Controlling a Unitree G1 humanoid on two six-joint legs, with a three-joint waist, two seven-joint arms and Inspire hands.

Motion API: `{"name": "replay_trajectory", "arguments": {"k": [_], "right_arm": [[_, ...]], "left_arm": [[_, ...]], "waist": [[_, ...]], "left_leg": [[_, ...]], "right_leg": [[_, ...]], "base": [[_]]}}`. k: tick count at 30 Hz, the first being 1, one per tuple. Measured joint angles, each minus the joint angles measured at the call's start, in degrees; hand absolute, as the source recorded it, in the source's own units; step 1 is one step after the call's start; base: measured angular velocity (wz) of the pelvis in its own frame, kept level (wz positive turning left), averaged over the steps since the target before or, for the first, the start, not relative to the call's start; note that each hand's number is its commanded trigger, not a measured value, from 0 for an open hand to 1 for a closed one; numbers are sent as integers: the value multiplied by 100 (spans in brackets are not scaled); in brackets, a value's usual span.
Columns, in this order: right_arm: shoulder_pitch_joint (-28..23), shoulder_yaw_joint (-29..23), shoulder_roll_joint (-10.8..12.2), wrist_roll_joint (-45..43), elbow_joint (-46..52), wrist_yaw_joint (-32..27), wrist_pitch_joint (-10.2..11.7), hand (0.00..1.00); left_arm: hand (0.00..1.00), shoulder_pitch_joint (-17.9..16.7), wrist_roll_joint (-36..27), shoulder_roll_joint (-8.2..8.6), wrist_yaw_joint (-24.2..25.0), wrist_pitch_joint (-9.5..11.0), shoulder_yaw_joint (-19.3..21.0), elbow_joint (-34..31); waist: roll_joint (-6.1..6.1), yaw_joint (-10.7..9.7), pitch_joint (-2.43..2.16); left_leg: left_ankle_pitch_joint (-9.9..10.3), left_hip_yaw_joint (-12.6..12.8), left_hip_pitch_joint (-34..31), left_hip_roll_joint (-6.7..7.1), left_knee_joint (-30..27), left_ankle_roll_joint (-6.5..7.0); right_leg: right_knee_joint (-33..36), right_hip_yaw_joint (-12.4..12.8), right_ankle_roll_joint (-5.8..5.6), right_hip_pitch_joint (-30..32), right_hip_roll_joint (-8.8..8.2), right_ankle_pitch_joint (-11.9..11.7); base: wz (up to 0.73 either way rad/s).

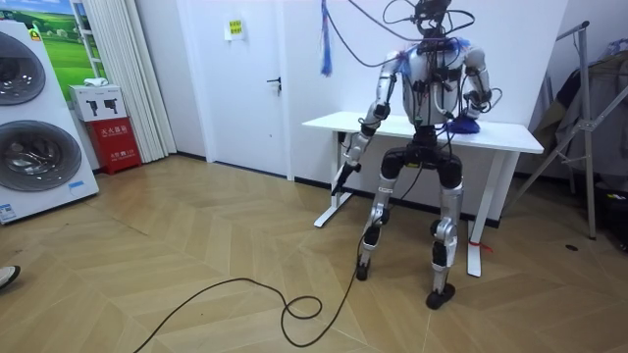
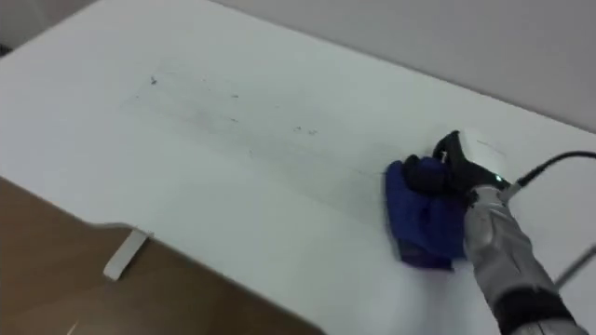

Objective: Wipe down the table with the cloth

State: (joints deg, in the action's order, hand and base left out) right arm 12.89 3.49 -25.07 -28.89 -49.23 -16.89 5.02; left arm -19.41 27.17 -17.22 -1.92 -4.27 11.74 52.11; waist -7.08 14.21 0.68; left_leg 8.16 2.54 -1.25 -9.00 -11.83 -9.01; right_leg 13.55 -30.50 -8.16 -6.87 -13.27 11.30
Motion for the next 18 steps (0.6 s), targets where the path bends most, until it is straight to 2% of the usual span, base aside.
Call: {"name": "replay_trajectory", "arguments": {"k": [2,3,4,5,6,7,8,10,11,12,13,14,15,16,18], "right_arm": [[-258,-240,-3,3,-10,-114,38,100],[-366,-374,-9,3,-39,-144,37,100],[-384,-458,-14,4,-55,-160,17,100],[-394,-475,-14,10,-76,-170,-8,100],[-323,-463,-12,34,-166,-164,-66,100],[-197,-414,-13,37,-206,-122,-176,100],[-116,-340,-12,62,-211,-115,-262,100],[277,167,-7,98,-196,-116,-560,100],[412,306,-4,126,-196,-94,-618,100],[700,656,52,127,-193,-41,-731,100],[1029,1023,130,105,-193,6,-836,100],[1216,1165,176,113,-194,45,-868,100],[1572,1497,314,161,-205,109,-867,100],[1844,1682,436,239,-238,159,-798,100],[2160,1789,509,303,-400,223,-686,100]], "left_arm": [[0,-6,0,-5,-35,35,180,14],[0,1,1,0,-36,77,181,10],[0,44,-1,18,-37,114,172,-2],[0,100,-4,22,-40,121,157,-4],[0,148,-4,35,-55,122,143,-58],[0,207,-9,70,-166,128,131,-142],[0,231,-8,80,-229,129,124,-145],[0,349,-8,98,-316,76,5,-147],[0,394,-8,114,-327,65,-10,-152],[0,468,-5,120,-362,50,-118,-153],[0,538,-4,122,-370,39,-205,-147],[0,576,-5,129,-375,34,-244,-143],[0,613,-16,129,-388,20,-358,-144],[0,658,-7,131,-396,-9,-457,-144],[0,703,-5,131,-409,-82,-630,-146]], "waist": [[-21,-14,-31],[-18,-20,-46],[-6,-7,-57],[11,-3,-59],[32,11,-60],[48,61,-49],[50,107,-47],[60,265,-31],[57,305,-33],[70,342,-16],[69,415,-18],[61,498,-4],[70,618,46],[84,694,103],[51,870,108]], "left_leg": [[13,-2,1,0,0,26],[32,-9,-1,0,-1,59],[47,-46,-4,0,-1,111],[58,-95,-3,0,-1,147],[60,-146,0,-1,-28,229],[91,-145,-2,0,-80,293],[109,-145,-6,6,-94,321],[125,-152,-70,7,-137,349],[124,-179,-115,7,-155,349],[123,-232,-172,6,-170,351],[119,-295,-199,6,-159,354],[115,-324,-210,6,-160,355],[113,-399,-240,6,-176,354],[106,-419,-315,6,-204,341],[58,-445,-485,8,-219,256]], "right_leg": [[-10,-5,2,-29,14,0],[-11,-4,55,-49,21,-7],[-7,78,276,-50,55,7],[-7,166,430,-46,87,16],[-2,408,712,-30,148,10],[14,589,758,7,164,-4],[12,679,758,34,167,-4],[-2,927,764,194,191,-9],[0,975,762,210,196,-10],[9,1002,735,288,202,-26],[19,1002,682,398,205,-58],[20,1002,648,438,206,-77],[13,1002,591,490,213,-115],[5,980,591,538,218,-117],[-1,942,634,654,219,-122]], "base": [[13],[13],[15],[13],[0],[-11],[-33],[-51],[-46],[-35],[-33],[-35],[-9],[10],[33]]}}
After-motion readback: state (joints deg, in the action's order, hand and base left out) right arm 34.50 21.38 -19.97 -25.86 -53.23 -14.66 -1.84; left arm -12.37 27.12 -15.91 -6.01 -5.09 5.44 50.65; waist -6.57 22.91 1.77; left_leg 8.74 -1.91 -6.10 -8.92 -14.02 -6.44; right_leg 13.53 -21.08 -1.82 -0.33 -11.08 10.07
